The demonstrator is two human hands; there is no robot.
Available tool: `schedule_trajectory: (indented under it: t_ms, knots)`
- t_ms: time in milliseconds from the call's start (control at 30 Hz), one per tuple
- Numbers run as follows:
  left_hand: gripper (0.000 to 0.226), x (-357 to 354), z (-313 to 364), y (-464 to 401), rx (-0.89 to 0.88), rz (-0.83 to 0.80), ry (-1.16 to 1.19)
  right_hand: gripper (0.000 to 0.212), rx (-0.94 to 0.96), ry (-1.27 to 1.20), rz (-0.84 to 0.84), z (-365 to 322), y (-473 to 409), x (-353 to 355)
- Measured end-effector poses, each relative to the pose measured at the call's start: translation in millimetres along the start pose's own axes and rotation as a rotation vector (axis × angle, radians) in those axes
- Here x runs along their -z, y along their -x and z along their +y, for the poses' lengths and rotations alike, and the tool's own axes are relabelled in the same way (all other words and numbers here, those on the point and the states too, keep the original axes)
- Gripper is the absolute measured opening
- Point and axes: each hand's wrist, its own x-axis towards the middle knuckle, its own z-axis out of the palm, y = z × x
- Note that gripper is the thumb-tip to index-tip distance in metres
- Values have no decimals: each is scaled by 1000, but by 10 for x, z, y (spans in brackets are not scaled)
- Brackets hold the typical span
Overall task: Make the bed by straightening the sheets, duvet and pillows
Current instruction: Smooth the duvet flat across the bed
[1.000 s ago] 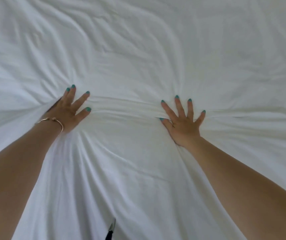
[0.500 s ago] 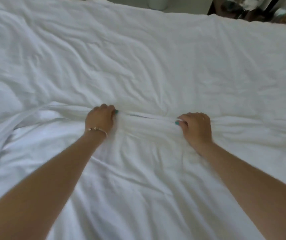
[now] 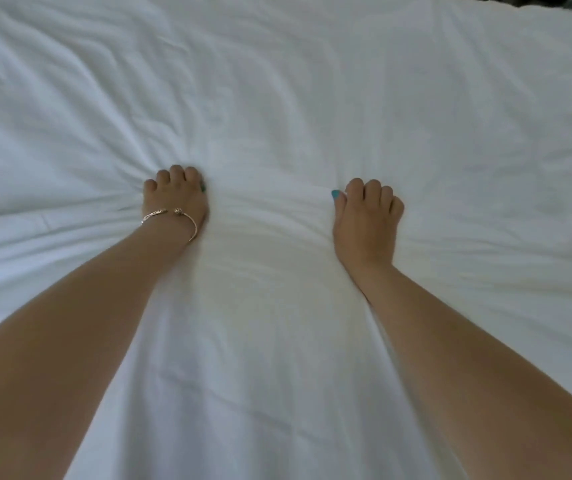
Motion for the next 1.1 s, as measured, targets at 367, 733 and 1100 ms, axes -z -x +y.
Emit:
schedule_trajectory:
  t_ms: [367,733,1100]
  knots:
    - [69,572,1533,1987,-217,-127,321,48,84,-201,-411,190,209,769]
    - [73,406,1752,2035,-294,-246,64,50,-88,149,-863,2617,206,780]
    - [61,414,965,2513,-329,-190,252,62,-113,-192,-625,1027,1855,1760]
